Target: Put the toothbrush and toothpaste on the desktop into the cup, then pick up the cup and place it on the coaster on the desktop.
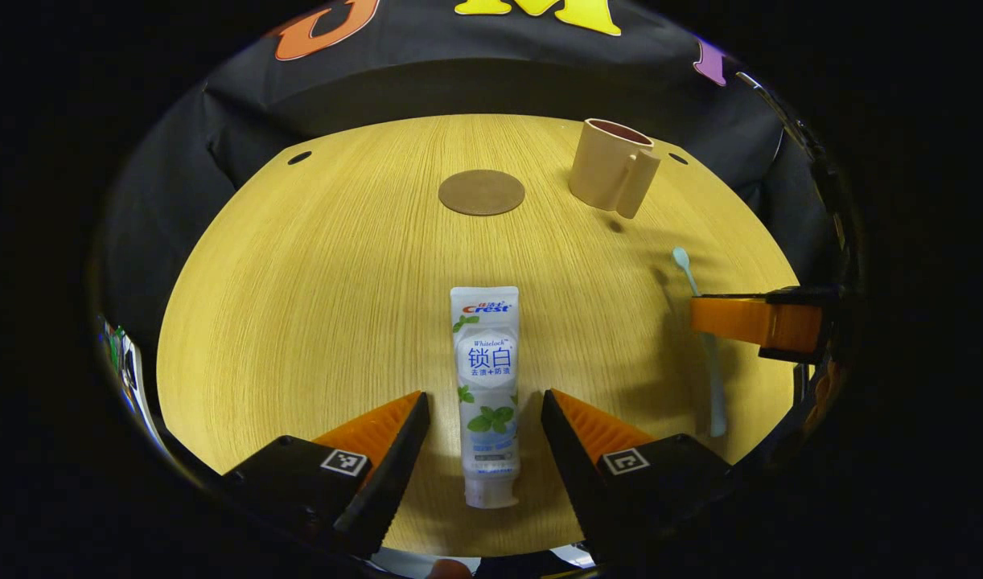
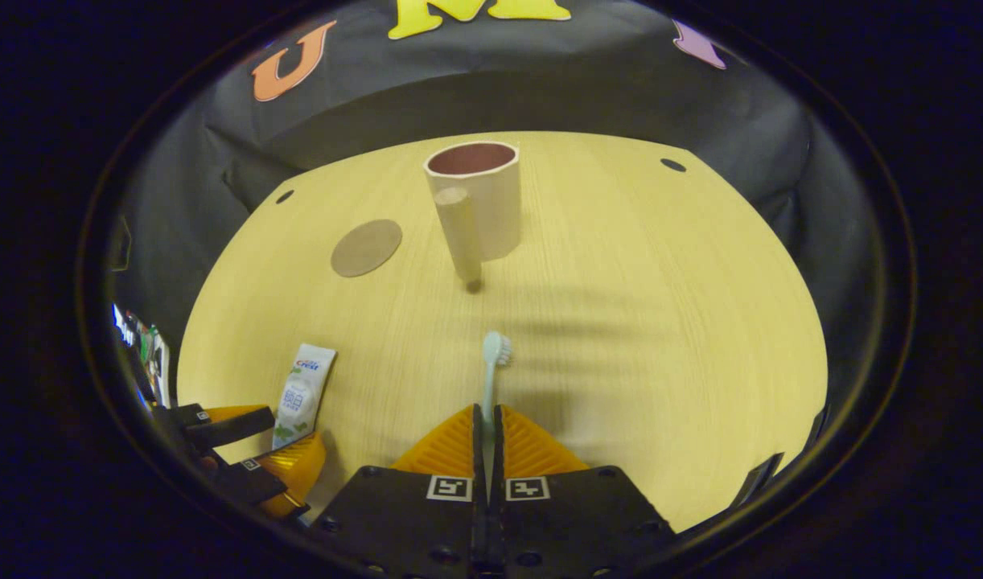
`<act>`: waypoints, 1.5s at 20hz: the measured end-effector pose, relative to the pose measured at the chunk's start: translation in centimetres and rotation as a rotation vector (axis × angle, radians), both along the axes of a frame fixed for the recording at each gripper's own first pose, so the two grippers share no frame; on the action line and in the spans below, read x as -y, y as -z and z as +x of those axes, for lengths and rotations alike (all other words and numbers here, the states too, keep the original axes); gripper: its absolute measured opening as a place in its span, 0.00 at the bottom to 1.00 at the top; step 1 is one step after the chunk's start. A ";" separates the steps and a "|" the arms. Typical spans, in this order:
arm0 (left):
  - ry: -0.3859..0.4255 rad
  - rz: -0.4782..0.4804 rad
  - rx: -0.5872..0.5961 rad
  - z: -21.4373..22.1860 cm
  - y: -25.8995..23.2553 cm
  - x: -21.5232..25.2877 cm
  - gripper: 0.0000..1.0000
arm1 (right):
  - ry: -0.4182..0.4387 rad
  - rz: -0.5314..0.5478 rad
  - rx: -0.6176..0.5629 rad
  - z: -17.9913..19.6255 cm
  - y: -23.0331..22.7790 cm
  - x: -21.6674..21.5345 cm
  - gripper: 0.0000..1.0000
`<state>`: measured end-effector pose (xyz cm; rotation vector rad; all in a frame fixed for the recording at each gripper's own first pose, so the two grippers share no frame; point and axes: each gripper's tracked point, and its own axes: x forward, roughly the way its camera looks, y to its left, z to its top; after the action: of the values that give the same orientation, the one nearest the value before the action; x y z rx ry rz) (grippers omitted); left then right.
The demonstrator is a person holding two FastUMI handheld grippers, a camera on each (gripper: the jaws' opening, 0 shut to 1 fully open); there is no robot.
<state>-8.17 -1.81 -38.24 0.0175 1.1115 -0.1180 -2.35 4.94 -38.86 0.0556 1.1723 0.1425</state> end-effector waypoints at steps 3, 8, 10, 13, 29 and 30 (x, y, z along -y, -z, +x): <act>0.002 0.012 0.001 0.2 0.1 0.0 0.84 | 0.010 0.011 0.008 0.1 -0.6 0.2 0.01; 0.004 0.020 0.009 1.0 0.2 0.2 0.67 | 0.001 0.013 0.041 0.3 -1.6 0.7 0.00; -0.010 0.018 0.010 1.2 0.3 0.2 0.57 | -0.001 0.016 0.049 0.2 -2.0 0.9 0.01; -0.013 0.011 0.006 1.1 0.1 0.4 0.46 | -0.001 0.020 0.060 0.1 -2.5 1.0 0.01; -0.062 -0.041 0.115 0.6 -5.8 0.7 0.31 | -0.037 0.056 0.452 11.4 -12.6 -0.2 0.00; -0.066 -0.040 0.129 0.8 -6.5 0.5 0.31 | -0.043 0.063 0.484 12.6 -13.5 -0.6 0.00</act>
<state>-7.39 -2.35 -31.77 -0.0472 0.9796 -0.0789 10.28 5.59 -25.37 0.0479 0.6858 0.2168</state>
